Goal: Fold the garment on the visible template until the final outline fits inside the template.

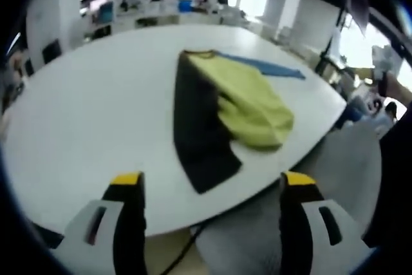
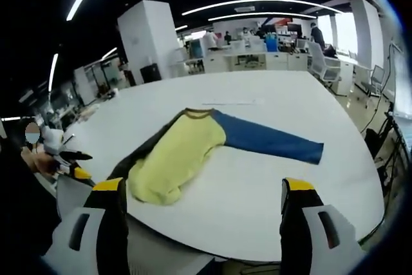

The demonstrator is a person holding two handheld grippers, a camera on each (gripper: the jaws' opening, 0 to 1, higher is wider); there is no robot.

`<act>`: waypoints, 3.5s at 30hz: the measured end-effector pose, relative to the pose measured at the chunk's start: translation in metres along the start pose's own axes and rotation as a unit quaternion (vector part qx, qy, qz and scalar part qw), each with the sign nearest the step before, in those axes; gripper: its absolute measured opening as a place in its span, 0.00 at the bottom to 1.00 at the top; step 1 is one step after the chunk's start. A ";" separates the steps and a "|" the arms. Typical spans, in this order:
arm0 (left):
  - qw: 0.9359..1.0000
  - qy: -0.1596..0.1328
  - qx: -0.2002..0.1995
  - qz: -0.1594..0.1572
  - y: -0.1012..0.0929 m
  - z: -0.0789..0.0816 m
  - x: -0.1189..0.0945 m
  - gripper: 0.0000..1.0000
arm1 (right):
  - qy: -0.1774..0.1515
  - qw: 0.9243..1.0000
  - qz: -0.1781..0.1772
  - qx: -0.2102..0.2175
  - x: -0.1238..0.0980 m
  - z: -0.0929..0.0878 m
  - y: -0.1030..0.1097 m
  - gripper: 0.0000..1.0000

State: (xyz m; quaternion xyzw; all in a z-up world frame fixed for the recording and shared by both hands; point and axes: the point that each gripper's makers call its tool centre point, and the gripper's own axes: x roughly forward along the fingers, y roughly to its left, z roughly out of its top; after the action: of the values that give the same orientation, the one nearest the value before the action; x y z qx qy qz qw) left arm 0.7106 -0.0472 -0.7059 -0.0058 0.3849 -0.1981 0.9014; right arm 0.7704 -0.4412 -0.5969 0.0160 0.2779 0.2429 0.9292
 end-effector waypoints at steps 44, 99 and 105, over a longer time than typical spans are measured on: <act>0.997 0.015 -0.068 -0.024 0.029 -0.038 0.051 0.20 | -0.008 1.000 -0.020 -0.001 -0.004 0.005 -0.008 1.00; 0.997 0.062 0.053 0.012 0.062 -0.006 0.027 0.00 | 0.002 1.000 -0.021 0.010 -0.002 -0.003 -0.007 0.97; 0.996 0.067 0.056 0.025 0.083 -0.004 0.019 0.00 | 0.003 1.000 -0.020 0.009 -0.002 -0.003 -0.005 0.97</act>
State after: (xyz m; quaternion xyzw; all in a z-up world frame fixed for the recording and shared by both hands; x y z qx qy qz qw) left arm 0.7489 0.0228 -0.7352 0.0677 0.4325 -0.1968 0.8773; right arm 0.7699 -0.4468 -0.5991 0.0182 0.2826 0.2222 0.9330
